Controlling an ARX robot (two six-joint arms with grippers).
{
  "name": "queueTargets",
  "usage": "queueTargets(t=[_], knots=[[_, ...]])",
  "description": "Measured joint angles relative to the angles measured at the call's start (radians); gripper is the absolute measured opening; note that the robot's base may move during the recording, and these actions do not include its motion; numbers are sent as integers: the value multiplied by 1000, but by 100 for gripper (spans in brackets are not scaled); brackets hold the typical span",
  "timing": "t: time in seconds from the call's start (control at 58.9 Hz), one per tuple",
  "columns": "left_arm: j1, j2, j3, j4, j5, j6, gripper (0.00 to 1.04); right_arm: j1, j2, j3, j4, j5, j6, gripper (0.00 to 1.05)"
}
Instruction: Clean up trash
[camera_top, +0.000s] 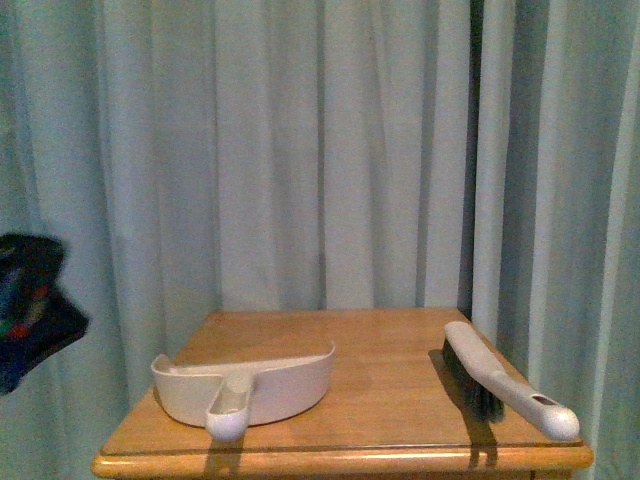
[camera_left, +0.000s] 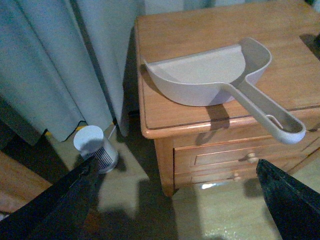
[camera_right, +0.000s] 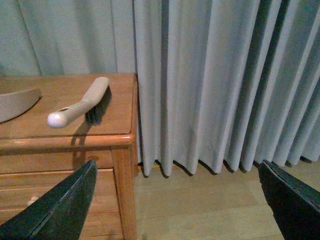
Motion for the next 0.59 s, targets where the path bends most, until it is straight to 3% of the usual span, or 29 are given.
queueTargets(t=[0.119, 0.272, 0.594], knots=[[-94, 178, 238, -124, -72, -34, 97, 0, 0, 0, 0, 0, 0, 97], [-153, 385, 431, -232, -150, -128, 97, 0, 0, 0, 0, 0, 0, 97], [-205, 591, 528, -285, -241, -224, 97, 0, 0, 0, 0, 0, 0, 97]])
